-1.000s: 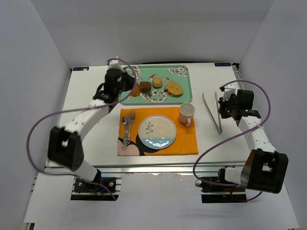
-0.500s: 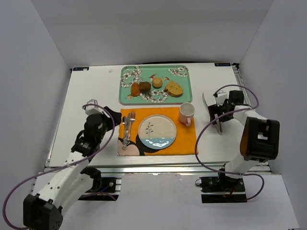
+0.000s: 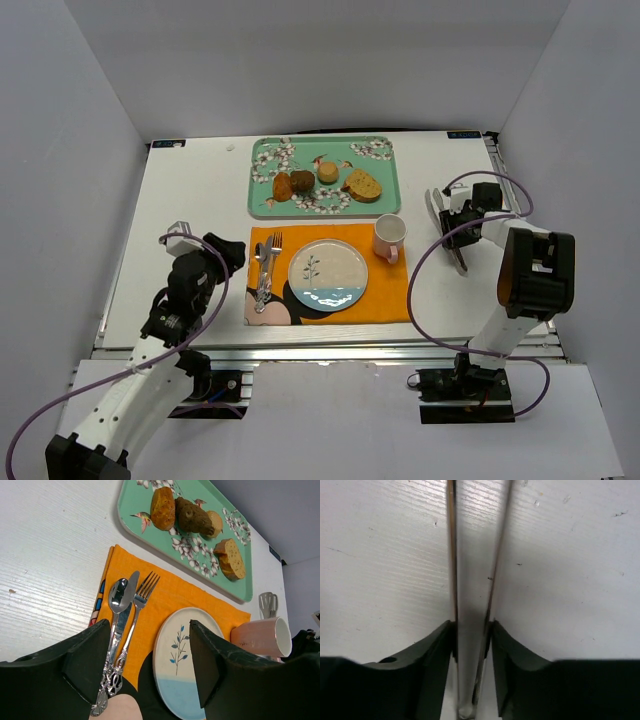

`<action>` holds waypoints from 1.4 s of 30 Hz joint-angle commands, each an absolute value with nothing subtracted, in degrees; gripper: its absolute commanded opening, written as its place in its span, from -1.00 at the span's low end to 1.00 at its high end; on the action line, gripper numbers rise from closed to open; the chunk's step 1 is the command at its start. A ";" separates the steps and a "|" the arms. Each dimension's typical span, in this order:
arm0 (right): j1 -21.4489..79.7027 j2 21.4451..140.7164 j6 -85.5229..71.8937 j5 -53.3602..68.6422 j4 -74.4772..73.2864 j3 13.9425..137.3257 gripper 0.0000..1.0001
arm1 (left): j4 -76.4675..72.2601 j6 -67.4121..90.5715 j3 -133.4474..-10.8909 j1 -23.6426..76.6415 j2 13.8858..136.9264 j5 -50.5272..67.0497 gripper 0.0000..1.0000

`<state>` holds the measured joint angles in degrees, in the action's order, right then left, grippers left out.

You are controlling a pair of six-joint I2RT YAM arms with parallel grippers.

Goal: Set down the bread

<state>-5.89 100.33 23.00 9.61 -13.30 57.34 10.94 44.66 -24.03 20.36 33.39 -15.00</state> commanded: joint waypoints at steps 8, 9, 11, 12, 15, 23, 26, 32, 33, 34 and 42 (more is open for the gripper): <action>-5.89 96.16 24.96 15.01 -17.48 63.09 -0.95 | 11.69 45.70 -23.91 20.39 32.34 -16.26 0.47; -5.80 95.80 25.31 18.51 -19.40 64.67 -0.95 | 11.78 45.62 -23.99 20.39 32.43 -16.26 0.47; -5.01 95.36 25.57 21.35 -21.00 70.03 -0.93 | 11.95 45.35 -24.34 20.39 32.69 -16.26 0.47; -4.57 95.45 25.49 22.49 -21.61 71.79 -0.91 | 11.95 45.35 -24.52 20.39 32.96 -16.26 0.48; -1.50 97.11 25.31 24.17 -23.90 78.91 -0.83 | 11.60 45.35 -24.87 20.39 33.66 -16.43 0.47; 9.13 105.11 29.96 20.22 -31.72 96.49 -0.52 | 11.69 45.97 -25.49 20.39 33.75 -17.14 0.48; 11.77 107.22 32.77 17.68 -33.13 102.72 -0.43 | 11.52 45.97 -25.49 20.39 33.92 -17.49 0.48; 13.27 108.98 36.03 15.91 -35.94 106.78 -0.31 | 10.11 46.05 -25.05 20.39 34.98 -17.05 0.48; 13.53 108.98 36.38 15.65 -36.12 106.79 -0.29 | 9.93 45.97 -24.96 20.39 35.42 -16.96 0.49; 13.71 108.98 36.91 15.12 -36.21 106.87 -0.26 | 9.76 45.88 -24.96 20.39 35.68 -16.79 0.49; 15.12 109.07 38.06 14.50 -38.75 108.02 -0.22 | 7.56 45.00 -25.05 20.39 37.88 -16.00 0.50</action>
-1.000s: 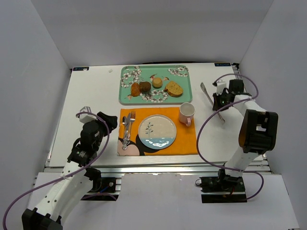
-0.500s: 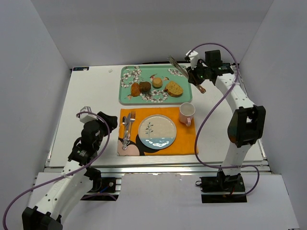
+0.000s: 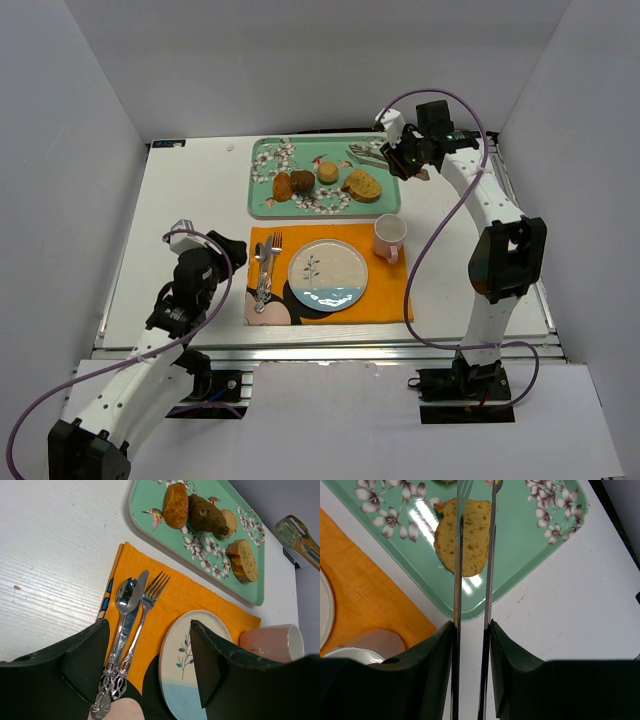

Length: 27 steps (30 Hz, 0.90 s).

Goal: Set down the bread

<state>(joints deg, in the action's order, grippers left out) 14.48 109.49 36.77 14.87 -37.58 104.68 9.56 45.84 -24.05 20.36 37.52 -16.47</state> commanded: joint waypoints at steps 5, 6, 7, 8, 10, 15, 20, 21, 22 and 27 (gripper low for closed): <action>16.87 109.51 38.23 13.19 -41.39 109.77 -0.23 | 6.59 44.65 -25.05 20.39 38.23 -15.73 0.50; 17.22 109.69 37.88 12.84 -42.01 110.21 -0.23 | 6.59 44.65 -25.14 20.39 38.15 -15.73 0.50; 17.57 110.21 37.36 11.70 -43.66 111.26 -0.22 | 6.59 44.56 -25.14 20.39 38.06 -15.65 0.50; 19.23 111.43 35.44 8.91 -47.16 113.79 -0.22 | 6.59 44.30 -25.05 20.39 37.53 -15.56 0.50; 19.60 111.79 33.94 8.09 -48.33 114.60 -0.22 | 6.59 44.21 -24.96 20.39 37.09 -15.56 0.50; 21.62 113.73 30.24 5.28 -54.75 117.07 -0.23 | 5.71 44.73 -23.12 20.39 35.86 -14.50 0.50; 23.81 111.71 28.39 3.87 -54.84 112.68 -0.22 | 4.66 45.26 -21.10 20.39 34.89 -13.01 0.51; 24.08 111.53 28.13 3.26 -54.58 111.54 -0.22 | 4.57 45.35 -20.57 20.39 34.72 -12.92 0.51; 24.26 111.01 27.86 2.38 -54.49 111.10 -0.22 | 4.66 45.35 -20.48 20.39 34.72 -12.83 0.51; 24.61 110.48 27.07 1.32 -53.79 109.25 -0.21 | 4.31 46.05 -19.69 20.39 33.40 -12.66 0.51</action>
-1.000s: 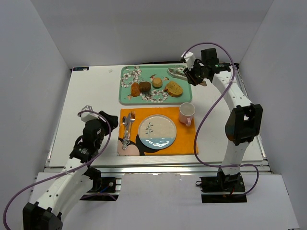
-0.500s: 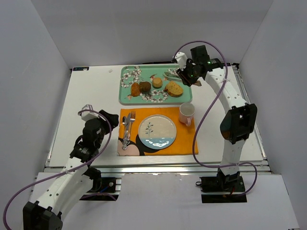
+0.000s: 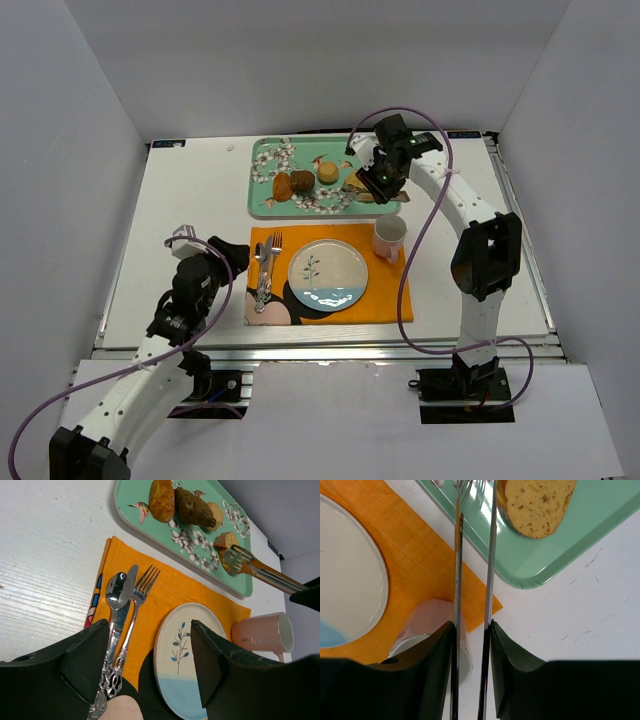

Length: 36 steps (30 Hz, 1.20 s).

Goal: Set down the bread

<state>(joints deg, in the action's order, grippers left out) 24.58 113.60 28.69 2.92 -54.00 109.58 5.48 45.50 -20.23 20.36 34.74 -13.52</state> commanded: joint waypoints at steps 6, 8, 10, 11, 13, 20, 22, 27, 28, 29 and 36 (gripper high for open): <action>25.05 111.36 26.72 -1.31 -52.56 109.68 -0.21 | 5.88 46.49 -19.42 20.39 31.03 -13.36 0.51; 25.14 111.53 26.63 -1.23 -52.47 110.12 -0.21 | 6.85 46.58 -19.34 20.39 30.24 -13.88 0.51; 25.31 111.53 26.54 -0.88 -52.38 110.48 -0.21 | 7.73 46.67 -19.16 20.39 29.10 -14.15 0.51; 25.40 111.45 26.54 -0.88 -52.30 110.57 -0.21 | 8.00 46.76 -19.07 20.39 28.83 -14.15 0.51; 25.66 111.10 26.63 -1.14 -51.86 111.09 -0.21 | 8.70 47.02 -18.81 20.39 27.78 -14.15 0.51; 25.66 110.30 27.07 -0.62 -51.94 111.36 -0.21 | 9.32 47.11 -18.63 20.39 26.98 -14.33 0.51; 25.66 109.95 27.16 -0.53 -51.77 111.36 -0.22 | 9.23 47.11 -18.63 20.39 27.07 -14.41 0.51; 25.66 109.86 27.42 -1.23 -50.89 111.53 -0.22 | 8.97 47.20 -18.54 20.39 27.07 -14.41 0.51; 25.66 109.86 27.42 -1.32 -50.80 111.53 -0.22 | 8.96 47.20 -18.54 20.39 27.16 -14.33 0.51; 25.66 110.04 27.51 -1.49 -50.71 111.53 -0.23 | 8.96 47.20 -18.54 20.39 27.33 -14.41 0.51; 25.66 111.53 27.77 -2.99 -49.75 111.62 -0.21 | 8.17 47.20 -18.46 20.39 28.39 -14.15 0.51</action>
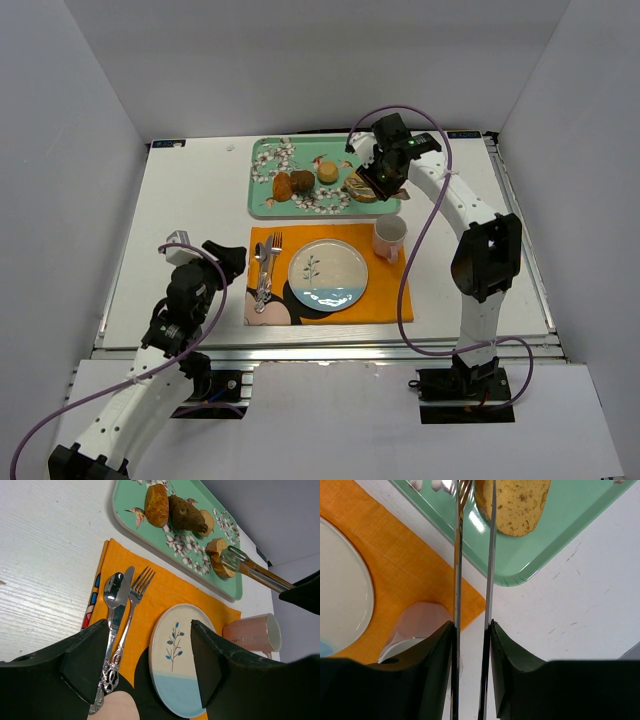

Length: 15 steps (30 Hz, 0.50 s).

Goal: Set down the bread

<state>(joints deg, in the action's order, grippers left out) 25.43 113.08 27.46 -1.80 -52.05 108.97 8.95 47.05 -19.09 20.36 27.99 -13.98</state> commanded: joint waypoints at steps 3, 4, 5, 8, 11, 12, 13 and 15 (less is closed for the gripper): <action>25.66 112.24 27.95 -3.51 -49.48 111.97 -0.19 | 7.91 47.20 -18.37 20.39 28.56 -14.15 0.51; 25.66 112.41 27.95 -3.60 -49.40 112.06 -0.18 | 7.82 47.28 -18.20 20.39 28.56 -14.15 0.51; 25.58 112.76 27.95 -3.60 -49.31 112.06 -0.18 | 7.74 47.29 -18.11 20.39 28.56 -14.06 0.51; 25.58 113.29 28.04 -3.60 -49.31 112.06 -0.17 | 7.38 47.46 -18.02 20.39 28.91 -14.15 0.51; 25.66 113.82 28.04 -3.34 -49.57 112.24 -0.16 | 6.77 47.46 -18.02 20.39 29.27 -14.06 0.51; 25.66 113.91 27.95 -3.25 -49.66 112.32 -0.16 | 6.68 47.37 -18.02 20.39 29.44 -14.06 0.51; 25.66 114.08 27.95 -3.16 -49.75 112.41 -0.16 | 6.59 47.37 -18.02 20.39 29.53 -13.98 0.51; 25.66 114.43 27.95 -3.25 -50.01 112.24 -0.16 | 6.33 47.29 -18.11 20.39 30.14 -13.89 0.51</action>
<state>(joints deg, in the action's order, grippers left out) 25.52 114.02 27.59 -3.03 -50.85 109.89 7.64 47.24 -18.35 20.36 29.74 -13.98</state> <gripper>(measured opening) 0.420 0.755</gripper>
